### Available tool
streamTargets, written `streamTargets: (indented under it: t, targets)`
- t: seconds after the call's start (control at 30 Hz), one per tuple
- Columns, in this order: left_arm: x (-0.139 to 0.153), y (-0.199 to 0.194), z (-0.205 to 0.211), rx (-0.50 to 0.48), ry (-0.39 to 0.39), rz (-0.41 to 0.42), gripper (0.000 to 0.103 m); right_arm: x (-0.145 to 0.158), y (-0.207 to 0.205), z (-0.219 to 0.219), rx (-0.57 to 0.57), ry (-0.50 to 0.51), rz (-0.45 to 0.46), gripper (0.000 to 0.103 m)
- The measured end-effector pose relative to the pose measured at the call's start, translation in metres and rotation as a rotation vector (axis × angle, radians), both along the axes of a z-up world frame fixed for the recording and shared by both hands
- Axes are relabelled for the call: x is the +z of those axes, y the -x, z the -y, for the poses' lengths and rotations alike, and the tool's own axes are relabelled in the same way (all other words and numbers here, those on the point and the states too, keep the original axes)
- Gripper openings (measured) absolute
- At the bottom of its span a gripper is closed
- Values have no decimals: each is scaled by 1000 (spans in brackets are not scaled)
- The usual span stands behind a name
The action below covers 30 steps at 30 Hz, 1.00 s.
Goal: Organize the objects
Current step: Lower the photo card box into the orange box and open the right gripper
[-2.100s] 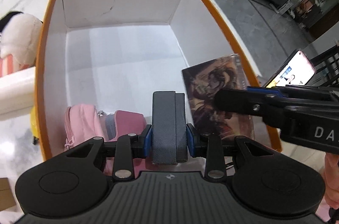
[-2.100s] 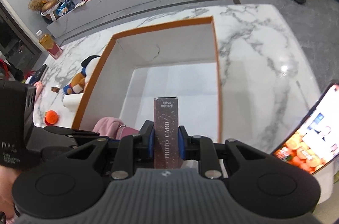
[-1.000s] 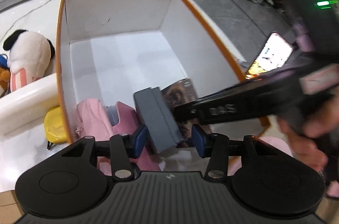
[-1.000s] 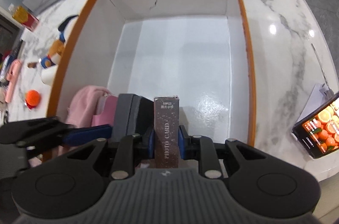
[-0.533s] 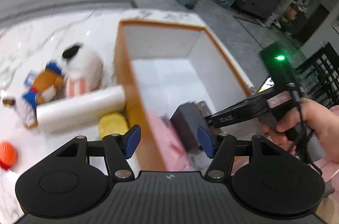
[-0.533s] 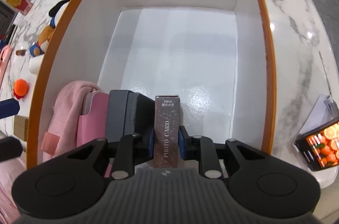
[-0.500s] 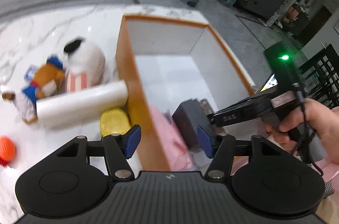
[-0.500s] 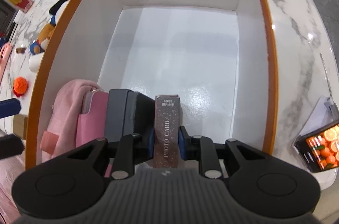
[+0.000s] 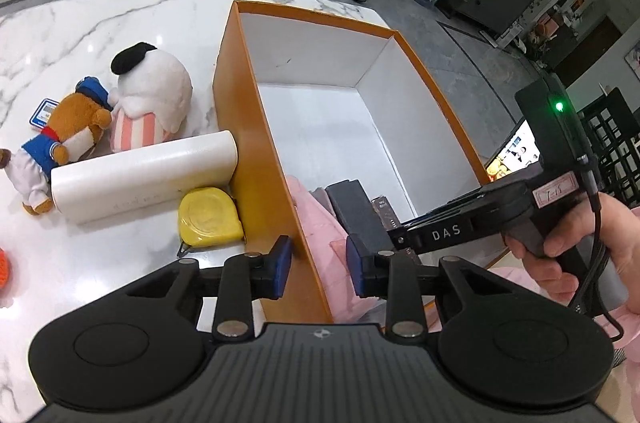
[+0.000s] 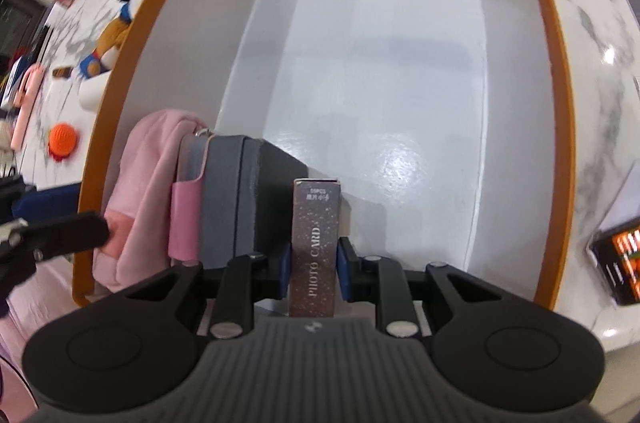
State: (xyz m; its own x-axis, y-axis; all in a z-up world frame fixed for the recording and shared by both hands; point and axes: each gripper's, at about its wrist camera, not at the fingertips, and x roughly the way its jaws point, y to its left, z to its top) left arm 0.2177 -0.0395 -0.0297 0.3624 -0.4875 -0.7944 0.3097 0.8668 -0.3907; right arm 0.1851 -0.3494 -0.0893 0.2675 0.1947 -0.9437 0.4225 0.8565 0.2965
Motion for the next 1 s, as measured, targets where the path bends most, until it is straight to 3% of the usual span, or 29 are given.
streamTargets:
  t: [0.07,0.17,0.27,0.4,0.8,1.0]
  targets:
    - [1,1,-2,4,10,20,35,0,2,0,-10,-5,3,27]
    - [15,2,-1,-18,-12,126,35,1,9,2,-32,-24,7,28]
    - [31,0,13,-125,-53,199,35,6,14,3,-29,-45,18,28]
    - [33,-17,44,-269,-97,204,35,17,18,6,11,-40,42,28]
    - [-25,-76,104,-412,-174,18,36,14,25,3,133,-58,66,28]
    - [-30,-77,109,-495,-201,-29,36,6,28,6,110,-125,65,27]
